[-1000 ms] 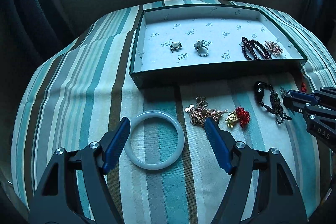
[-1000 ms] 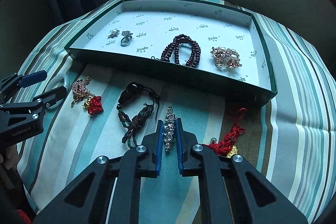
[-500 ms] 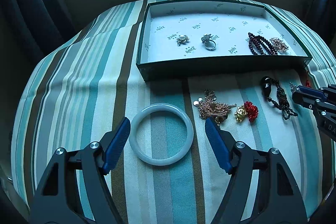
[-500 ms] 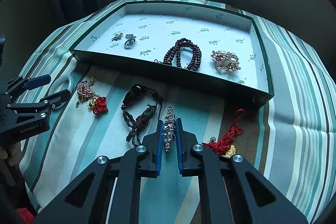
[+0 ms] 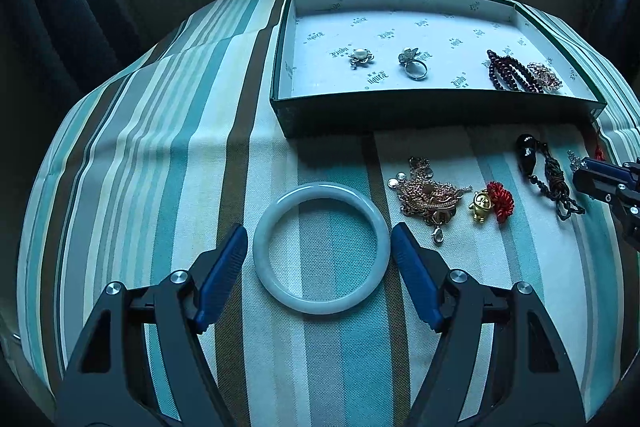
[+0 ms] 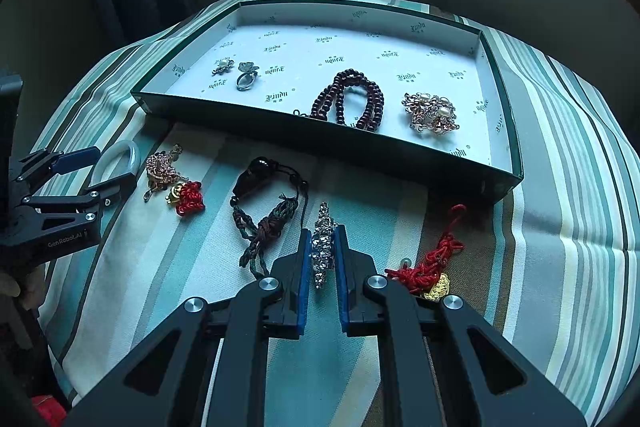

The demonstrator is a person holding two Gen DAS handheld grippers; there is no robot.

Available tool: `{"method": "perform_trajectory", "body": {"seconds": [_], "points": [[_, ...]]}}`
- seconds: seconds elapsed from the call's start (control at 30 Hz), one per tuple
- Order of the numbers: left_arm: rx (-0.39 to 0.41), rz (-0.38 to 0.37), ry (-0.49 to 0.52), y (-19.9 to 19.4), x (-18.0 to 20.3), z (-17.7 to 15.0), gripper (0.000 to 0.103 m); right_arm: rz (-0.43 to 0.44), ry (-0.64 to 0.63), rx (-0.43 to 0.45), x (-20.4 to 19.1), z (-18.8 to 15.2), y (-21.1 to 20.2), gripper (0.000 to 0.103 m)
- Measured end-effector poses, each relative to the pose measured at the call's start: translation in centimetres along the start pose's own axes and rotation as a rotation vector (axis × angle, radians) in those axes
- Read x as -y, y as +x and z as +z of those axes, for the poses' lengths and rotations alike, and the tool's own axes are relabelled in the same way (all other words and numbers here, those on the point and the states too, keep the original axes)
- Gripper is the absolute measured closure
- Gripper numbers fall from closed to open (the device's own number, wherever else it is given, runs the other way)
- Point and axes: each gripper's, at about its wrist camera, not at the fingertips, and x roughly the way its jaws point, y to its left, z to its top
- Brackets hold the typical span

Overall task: Organize jewelry
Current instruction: 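Grasp the long rhinestone brooch with the right tool, then carry the rhinestone brooch into the box with the right tool while the left moves the jade bangle in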

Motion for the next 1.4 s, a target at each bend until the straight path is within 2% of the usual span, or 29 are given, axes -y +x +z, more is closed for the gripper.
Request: {"method": "perform_trajectory", "body": {"seconds": [0.17, 0.3, 0.9, 1.13, 1.4], "points": [[0.002, -0.029, -0.018, 0.2, -0.5, -0.1, 0.026, 0.000, 0.000, -0.001, -0.1, -0.1, 0.1, 0.091], [0.001, -0.073, -0.039, 0.2, -0.9, -0.3, 0.032, 0.001, 0.000, -0.002, -0.1, -0.1, 0.1, 0.091], [0.042, -0.064, -0.034, -0.7, -0.8, -0.2, 0.032, -0.004, 0.007, 0.007, 0.0, -0.3, -0.3, 0.091], [0.093, -0.083, -0.028, -2.7, -0.3, 0.8, 0.032, -0.006, 0.017, 0.030, 0.3, 0.1, -1.2, 0.091], [0.144, -0.121, -0.023, -4.1, 0.6, 3.5, 0.032, -0.017, 0.036, 0.081, 1.5, 1.6, -2.7, 0.091]]}}
